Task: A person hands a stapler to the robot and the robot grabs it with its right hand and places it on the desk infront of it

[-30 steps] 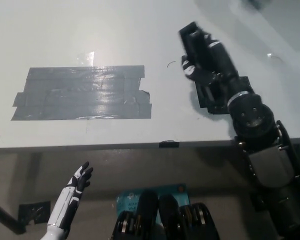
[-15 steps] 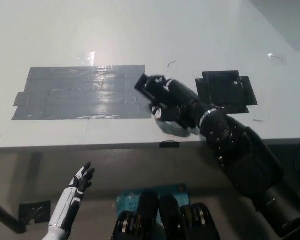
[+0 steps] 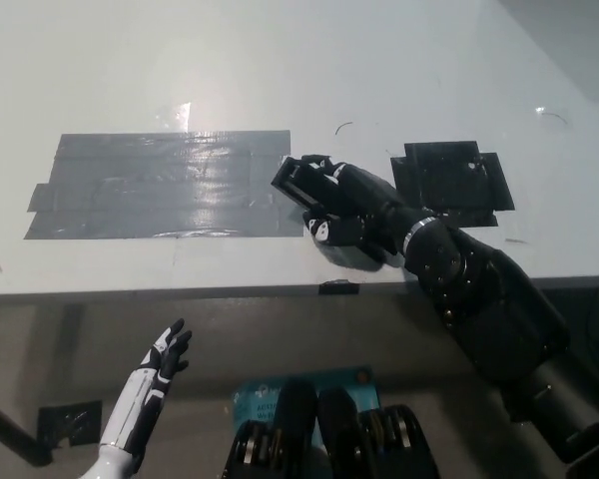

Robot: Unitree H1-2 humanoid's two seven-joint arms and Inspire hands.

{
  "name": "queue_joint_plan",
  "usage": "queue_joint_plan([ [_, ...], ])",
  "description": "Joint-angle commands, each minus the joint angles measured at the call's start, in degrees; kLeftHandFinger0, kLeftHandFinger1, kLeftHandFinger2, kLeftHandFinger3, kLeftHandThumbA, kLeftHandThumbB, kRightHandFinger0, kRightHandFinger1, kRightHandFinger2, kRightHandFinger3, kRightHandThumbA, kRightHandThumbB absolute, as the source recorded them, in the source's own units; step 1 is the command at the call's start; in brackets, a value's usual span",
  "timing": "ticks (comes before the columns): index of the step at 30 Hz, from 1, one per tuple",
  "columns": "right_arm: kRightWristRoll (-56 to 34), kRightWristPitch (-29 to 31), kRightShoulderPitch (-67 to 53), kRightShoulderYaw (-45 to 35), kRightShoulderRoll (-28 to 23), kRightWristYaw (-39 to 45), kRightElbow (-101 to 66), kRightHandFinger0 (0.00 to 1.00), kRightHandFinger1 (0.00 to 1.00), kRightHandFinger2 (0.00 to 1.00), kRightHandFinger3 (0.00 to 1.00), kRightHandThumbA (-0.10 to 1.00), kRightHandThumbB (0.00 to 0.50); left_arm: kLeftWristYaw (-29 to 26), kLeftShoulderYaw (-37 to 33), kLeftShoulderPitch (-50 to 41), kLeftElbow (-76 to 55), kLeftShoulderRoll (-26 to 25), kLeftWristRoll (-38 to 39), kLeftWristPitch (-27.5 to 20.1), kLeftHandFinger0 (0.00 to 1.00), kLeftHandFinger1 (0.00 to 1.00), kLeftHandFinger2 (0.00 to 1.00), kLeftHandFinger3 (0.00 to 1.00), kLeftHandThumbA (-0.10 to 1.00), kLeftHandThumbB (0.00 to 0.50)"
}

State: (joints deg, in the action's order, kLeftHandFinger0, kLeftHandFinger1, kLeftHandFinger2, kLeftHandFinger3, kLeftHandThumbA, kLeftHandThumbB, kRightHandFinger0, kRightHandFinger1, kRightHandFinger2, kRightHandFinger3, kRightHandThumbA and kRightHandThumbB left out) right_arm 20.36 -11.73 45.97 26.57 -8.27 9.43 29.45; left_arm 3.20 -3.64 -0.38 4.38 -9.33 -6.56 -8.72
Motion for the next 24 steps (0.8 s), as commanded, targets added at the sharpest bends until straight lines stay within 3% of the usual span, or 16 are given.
queue_joint_plan([
  [1,3.03,2.46,1.36,-1.61,-0.42,-3.64,-1.40,0.72,1.00,1.00,1.00,0.15,0.289,0.63,-0.04,0.36,-1.27,-0.60,-0.09,-1.08,0.97,1.00,1.00,1.00,1.00,0.476],
  [2,2.85,0.86,1.15,-1.05,-0.94,-0.97,-2.66,0.97,1.00,1.00,1.00,0.38,0.347,0.69,-0.14,0.31,-1.06,-0.65,-0.15,-1.33,0.96,1.00,1.00,1.00,1.00,0.478],
  [4,3.82,-1.47,1.26,0.82,-1.87,2.67,-3.83,1.00,1.00,1.00,1.00,0.71,0.458,0.54,-0.21,-0.02,-0.79,-0.54,-0.31,-1.78,0.95,1.00,1.00,1.00,1.00,0.474],
  [6,4.08,-2.43,1.44,1.51,-2.18,4.37,-4.31,1.00,1.00,1.00,1.00,0.80,0.498,0.52,-0.17,-0.10,-0.90,-0.50,-0.27,-1.69,0.96,1.00,1.00,1.00,1.00,0.470],
  [18,5.16,-3.30,-0.44,1.32,-1.49,4.58,-6.48,1.00,1.00,1.00,1.00,0.87,0.468,0.66,-0.07,-0.66,-1.42,-0.59,-0.14,-1.09,0.97,1.00,1.00,1.00,1.00,0.475],
  [24,5.24,-1.75,-1.17,-0.61,-0.57,1.73,-7.10,1.00,1.00,1.00,1.00,0.97,0.500,0.69,0.23,-0.97,-1.21,-0.25,0.65,-1.61,0.96,1.00,1.00,1.00,1.00,0.476],
])
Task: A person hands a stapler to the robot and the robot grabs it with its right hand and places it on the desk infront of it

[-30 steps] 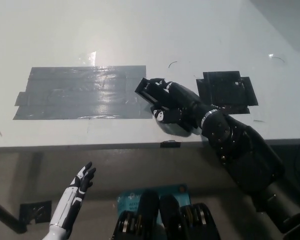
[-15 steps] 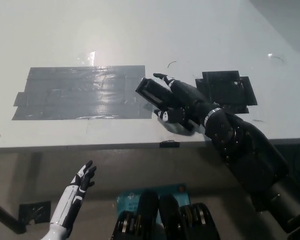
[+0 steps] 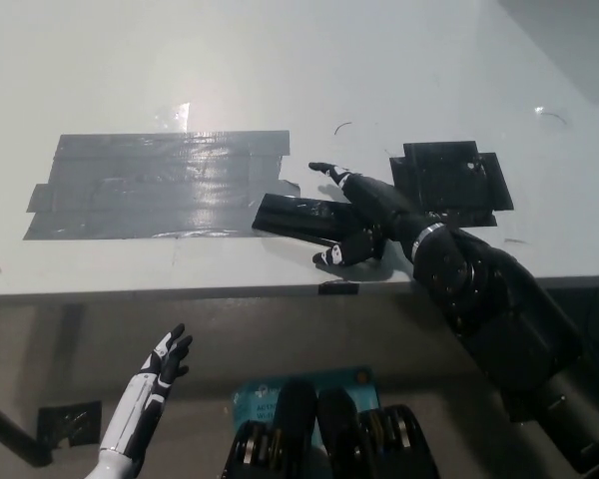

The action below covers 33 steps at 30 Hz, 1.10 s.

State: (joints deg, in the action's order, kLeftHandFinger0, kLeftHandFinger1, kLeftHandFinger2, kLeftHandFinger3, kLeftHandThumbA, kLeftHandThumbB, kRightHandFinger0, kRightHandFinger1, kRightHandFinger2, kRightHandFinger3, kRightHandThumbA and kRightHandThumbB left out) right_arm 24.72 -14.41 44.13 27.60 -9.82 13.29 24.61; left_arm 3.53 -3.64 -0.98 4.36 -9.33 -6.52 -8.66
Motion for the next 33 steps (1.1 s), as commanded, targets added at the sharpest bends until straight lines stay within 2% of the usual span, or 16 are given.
queue_joint_plan([
  [1,0.63,0.95,0.72,-2.37,1.02,-2.34,-3.13,1.00,1.00,1.00,1.00,0.97,0.500,0.37,0.18,-0.34,-1.10,-0.31,0.47,-1.90,0.95,1.00,1.00,1.00,1.00,0.475],
  [4,-0.35,0.63,1.90,-5.64,0.68,-3.29,-7.53,1.00,1.00,1.00,1.00,1.00,0.500,0.38,0.28,0.08,-0.57,-0.26,0.78,-2.59,0.95,1.00,1.00,1.00,1.00,0.456],
  [7,-1.40,-0.46,3.69,-9.10,0.28,-2.78,-12.64,1.00,1.00,1.00,1.00,1.00,0.468,0.21,0.45,0.28,-0.54,-0.14,0.86,-2.26,0.97,1.00,1.00,1.00,1.00,0.464],
  [11,-4.92,-2.67,6.60,-15.62,-0.51,-1.29,-21.86,1.00,1.00,1.00,1.00,1.00,0.489,0.21,0.38,0.62,-0.20,-0.19,0.54,-2.31,0.98,1.00,1.00,1.00,1.00,0.475],
  [13,-5.75,-6.28,7.76,-18.28,-1.20,0.13,-26.87,1.00,1.00,1.00,1.00,1.00,0.500,0.16,0.42,0.66,-0.03,-0.15,0.59,-2.58,0.98,1.00,1.00,1.00,1.00,0.461],
  [18,-8.29,-8.26,6.48,-23.45,-2.36,0.20,-33.95,1.00,1.00,1.00,1.00,1.00,0.500,-0.16,0.42,0.68,-0.17,-0.12,0.13,-3.11,0.97,1.00,1.00,1.00,1.00,0.451],
  [21,-8.99,-7.78,3.61,-25.34,-4.39,0.83,-40.03,1.00,1.00,1.00,1.00,1.00,0.497,0.06,0.62,1.58,-0.22,-0.26,0.53,-2.84,0.98,1.00,1.00,1.00,1.00,0.468],
  [22,-10.00,-9.02,1.35,-26.10,-5.03,1.74,-44.88,1.00,1.00,1.00,1.00,1.00,0.470,0.25,0.81,2.65,-0.14,-0.20,1.01,-2.34,0.98,1.00,1.00,1.00,1.00,0.463],
  [25,-10.11,-11.73,-3.03,-26.27,-5.93,2.80,-53.29,1.00,1.00,1.00,1.00,1.00,0.470,0.28,1.09,3.64,0.09,0.34,1.89,-1.96,0.98,1.00,1.00,1.00,1.00,0.461],
  [26,-9.47,-11.38,-5.97,-25.91,-6.26,2.86,-57.54,1.00,1.00,1.00,1.00,1.00,0.442,0.08,1.01,3.98,0.30,0.39,1.43,-2.07,0.98,1.00,1.00,1.00,1.00,0.457],
  [29,-10.63,-9.49,-16.84,-25.47,-2.66,0.46,-66.06,1.00,1.00,1.00,1.00,1.00,0.422,-0.03,0.70,3.39,0.00,0.30,0.47,-1.66,1.00,1.00,1.00,1.00,1.00,0.476],
  [30,-12.48,-6.45,-22.41,-25.28,-0.84,-1.01,-66.46,1.00,1.00,1.00,1.00,1.00,0.412,-0.20,0.66,3.23,0.15,0.28,0.14,-1.79,1.00,1.00,1.00,1.00,1.00,0.482],
  [33,-14.84,-3.06,-29.01,-25.29,1.49,-2.53,-65.95,1.00,1.00,1.00,1.00,1.00,0.416,-0.32,0.64,2.99,0.24,0.33,-0.07,-1.90,0.99,1.00,1.00,1.00,1.00,0.483],
])
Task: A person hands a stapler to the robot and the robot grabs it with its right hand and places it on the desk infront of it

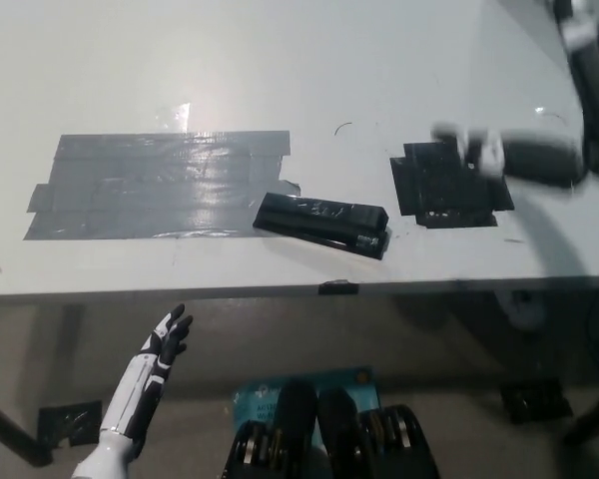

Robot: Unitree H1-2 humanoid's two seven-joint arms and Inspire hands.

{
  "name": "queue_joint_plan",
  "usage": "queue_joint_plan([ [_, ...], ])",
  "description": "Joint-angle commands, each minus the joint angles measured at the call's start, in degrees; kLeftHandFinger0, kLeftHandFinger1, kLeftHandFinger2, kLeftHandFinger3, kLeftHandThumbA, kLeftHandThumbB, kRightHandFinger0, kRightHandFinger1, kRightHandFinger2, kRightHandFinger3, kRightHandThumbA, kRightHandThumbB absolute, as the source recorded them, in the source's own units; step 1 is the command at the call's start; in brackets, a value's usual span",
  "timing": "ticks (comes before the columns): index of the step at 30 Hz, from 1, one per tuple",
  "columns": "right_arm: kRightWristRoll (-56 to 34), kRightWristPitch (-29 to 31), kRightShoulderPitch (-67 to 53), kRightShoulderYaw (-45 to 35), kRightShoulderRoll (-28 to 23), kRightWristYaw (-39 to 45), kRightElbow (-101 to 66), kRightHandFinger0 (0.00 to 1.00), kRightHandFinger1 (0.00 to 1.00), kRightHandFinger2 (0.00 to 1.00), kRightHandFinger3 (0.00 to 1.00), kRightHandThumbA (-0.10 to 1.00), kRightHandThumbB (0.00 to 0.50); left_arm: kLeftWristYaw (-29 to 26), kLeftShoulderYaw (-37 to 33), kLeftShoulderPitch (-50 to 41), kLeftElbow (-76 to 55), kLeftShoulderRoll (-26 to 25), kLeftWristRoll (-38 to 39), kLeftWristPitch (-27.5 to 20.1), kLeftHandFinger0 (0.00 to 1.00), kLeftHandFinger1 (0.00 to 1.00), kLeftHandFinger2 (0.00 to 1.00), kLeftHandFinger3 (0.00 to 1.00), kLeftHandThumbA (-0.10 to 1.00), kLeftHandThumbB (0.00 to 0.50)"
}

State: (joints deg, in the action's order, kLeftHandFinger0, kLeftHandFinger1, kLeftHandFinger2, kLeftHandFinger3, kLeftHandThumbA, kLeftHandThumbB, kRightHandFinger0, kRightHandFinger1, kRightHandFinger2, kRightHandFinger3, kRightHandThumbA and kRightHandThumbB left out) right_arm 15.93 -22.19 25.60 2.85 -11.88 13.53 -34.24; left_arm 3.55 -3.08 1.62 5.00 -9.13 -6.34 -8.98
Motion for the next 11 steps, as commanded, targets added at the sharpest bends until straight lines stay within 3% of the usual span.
queue_joint_plan([
  [1,-6.95,5.46,-12.47,-0.71,4.41,-3.06,-6.54,1.00,1.00,1.00,1.00,1.00,0.409,-0.39,0.06,0.39,-0.45,0.13,-0.42,-1.47,0.99,1.00,1.00,1.00,1.00,0.492],
  [5,-10.77,14.80,-23.63,-0.91,7.50,-4.14,1.78,1.00,1.00,1.00,1.00,1.00,0.323,0.05,0.28,0.09,-0.44,0.26,0.68,-1.91,1.00,1.00,1.00,1.00,1.00,0.480],
  [11,-12.48,19.26,-28.95,-1.51,8.85,-3.79,10.65,1.00,1.00,1.00,1.00,1.00,0.316,-0.06,0.26,-0.58,-0.18,0.51,0.85,-3.00,1.00,1.00,1.00,1.00,1.00,0.500],
])
